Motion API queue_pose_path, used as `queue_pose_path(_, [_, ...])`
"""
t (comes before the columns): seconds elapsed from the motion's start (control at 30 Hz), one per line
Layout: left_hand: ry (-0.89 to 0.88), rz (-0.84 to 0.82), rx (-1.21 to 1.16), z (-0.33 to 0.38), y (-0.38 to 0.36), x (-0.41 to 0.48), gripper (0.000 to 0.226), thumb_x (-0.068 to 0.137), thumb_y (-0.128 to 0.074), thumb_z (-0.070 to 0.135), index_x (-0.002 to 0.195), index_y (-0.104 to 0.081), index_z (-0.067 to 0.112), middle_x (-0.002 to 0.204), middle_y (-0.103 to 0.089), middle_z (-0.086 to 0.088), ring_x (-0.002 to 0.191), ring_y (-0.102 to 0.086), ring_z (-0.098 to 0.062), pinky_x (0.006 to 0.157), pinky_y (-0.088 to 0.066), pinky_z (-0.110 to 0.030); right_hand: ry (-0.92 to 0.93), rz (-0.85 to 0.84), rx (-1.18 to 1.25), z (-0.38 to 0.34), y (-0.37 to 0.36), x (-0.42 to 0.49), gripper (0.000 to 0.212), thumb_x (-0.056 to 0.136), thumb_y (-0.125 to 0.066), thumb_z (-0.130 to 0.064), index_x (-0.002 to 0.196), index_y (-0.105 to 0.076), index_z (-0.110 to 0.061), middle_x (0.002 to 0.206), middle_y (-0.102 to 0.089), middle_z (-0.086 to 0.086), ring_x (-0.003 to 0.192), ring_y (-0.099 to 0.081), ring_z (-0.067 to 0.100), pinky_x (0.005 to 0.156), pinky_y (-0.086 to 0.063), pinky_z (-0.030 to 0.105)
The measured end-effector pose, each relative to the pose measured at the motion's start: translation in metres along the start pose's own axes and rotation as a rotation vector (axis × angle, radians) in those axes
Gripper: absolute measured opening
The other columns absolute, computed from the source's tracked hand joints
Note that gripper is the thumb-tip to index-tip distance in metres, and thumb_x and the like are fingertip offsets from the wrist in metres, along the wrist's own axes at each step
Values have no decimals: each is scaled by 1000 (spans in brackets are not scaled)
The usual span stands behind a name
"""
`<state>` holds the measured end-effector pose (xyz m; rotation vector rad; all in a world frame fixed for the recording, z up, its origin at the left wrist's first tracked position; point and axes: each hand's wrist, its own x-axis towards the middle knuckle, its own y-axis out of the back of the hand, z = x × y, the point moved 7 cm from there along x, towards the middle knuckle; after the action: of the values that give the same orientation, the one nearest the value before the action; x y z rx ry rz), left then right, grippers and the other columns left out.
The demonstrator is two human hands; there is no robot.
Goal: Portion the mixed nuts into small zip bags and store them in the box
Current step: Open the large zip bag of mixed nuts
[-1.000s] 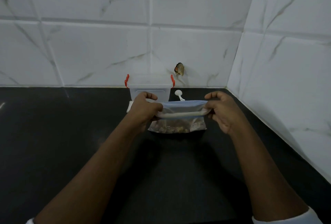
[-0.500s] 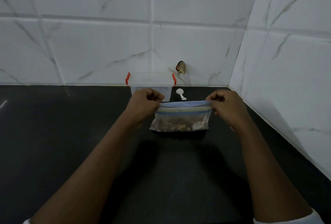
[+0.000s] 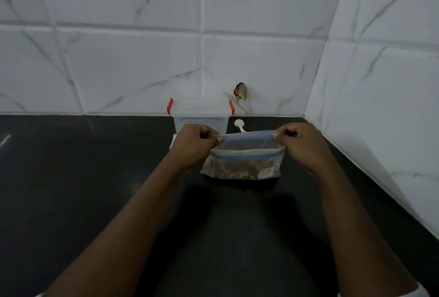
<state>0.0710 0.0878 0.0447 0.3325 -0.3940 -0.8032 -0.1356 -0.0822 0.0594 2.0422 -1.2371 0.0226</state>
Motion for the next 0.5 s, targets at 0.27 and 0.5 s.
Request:
queue_pose_path(0.27, [65, 48, -115, -1, 0, -3, 9, 95, -70, 24, 95, -78, 20, 94, -73, 1, 94, -64, -13, 85, -54, -35, 1, 44, -39, -4, 0, -2, 14, 99, -64, -27, 92, -76, -25, 84, -71, -2, 81, -65, 14, 66, -47, 30])
queue_pose_path(0.5, [-9, 40, -40, 1, -5, -2, 7, 96, -67, 23, 96, -74, 21, 95, -70, 7, 92, -64, -9, 81, -54, -28, 38, -55, -79, -11, -3, -7, 10, 99, -64, -25, 97, -74, -27, 90, -70, -7, 85, -64, 8, 65, -42, 24])
